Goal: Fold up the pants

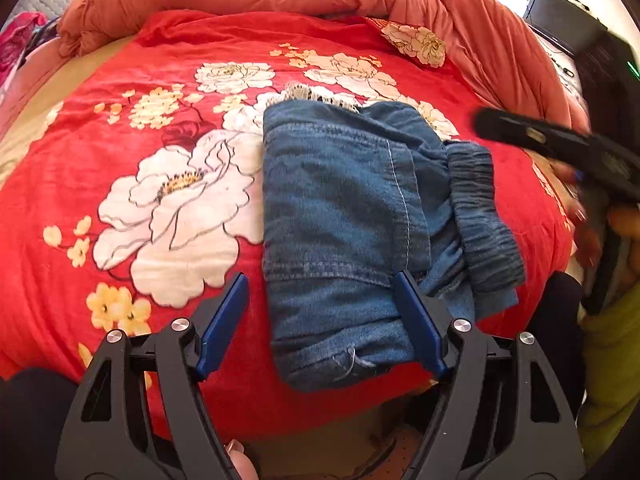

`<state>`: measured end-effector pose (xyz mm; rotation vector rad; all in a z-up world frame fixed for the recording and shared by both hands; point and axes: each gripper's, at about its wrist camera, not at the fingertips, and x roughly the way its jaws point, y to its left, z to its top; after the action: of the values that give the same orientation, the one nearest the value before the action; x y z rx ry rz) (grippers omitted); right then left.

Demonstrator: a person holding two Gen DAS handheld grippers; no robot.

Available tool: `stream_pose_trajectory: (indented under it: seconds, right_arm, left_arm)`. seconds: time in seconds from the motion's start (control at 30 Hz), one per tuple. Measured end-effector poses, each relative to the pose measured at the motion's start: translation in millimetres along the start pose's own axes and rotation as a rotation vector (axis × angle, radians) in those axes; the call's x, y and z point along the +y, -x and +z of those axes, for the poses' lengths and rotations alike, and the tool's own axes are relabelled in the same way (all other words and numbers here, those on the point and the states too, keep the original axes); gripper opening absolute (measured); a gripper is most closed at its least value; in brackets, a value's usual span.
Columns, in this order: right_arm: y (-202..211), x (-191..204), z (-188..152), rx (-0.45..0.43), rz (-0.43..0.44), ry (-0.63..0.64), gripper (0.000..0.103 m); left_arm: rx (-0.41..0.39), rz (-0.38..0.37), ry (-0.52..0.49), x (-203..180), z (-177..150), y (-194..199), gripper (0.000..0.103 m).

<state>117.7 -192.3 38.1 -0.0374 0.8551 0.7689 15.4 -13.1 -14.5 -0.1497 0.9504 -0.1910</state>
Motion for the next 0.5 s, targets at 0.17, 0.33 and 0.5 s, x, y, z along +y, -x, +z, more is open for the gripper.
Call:
stream_pose_trajectory:
  seconds: [0.17,0.33,0.5]
  right_arm:
    - [-51.4,4.8,29.3,0.157,0.028,0.044,0.070]
    - [-96.7,10.5,28.2,0.342,0.094,0.076,0.027]
    - [-75.3,31.9,35.2,0.251,0.067,0.158,0.008]
  left_arm:
    - [0.003,-0.028,0.008,2.4,-9.4,4.6,0.067]
    - [0.010,-0.058,0.030,7.6,-12.7,5.8,0.067]
    - [0.010,-0.079,0.045,11.1,-13.3,6.9,0.070]
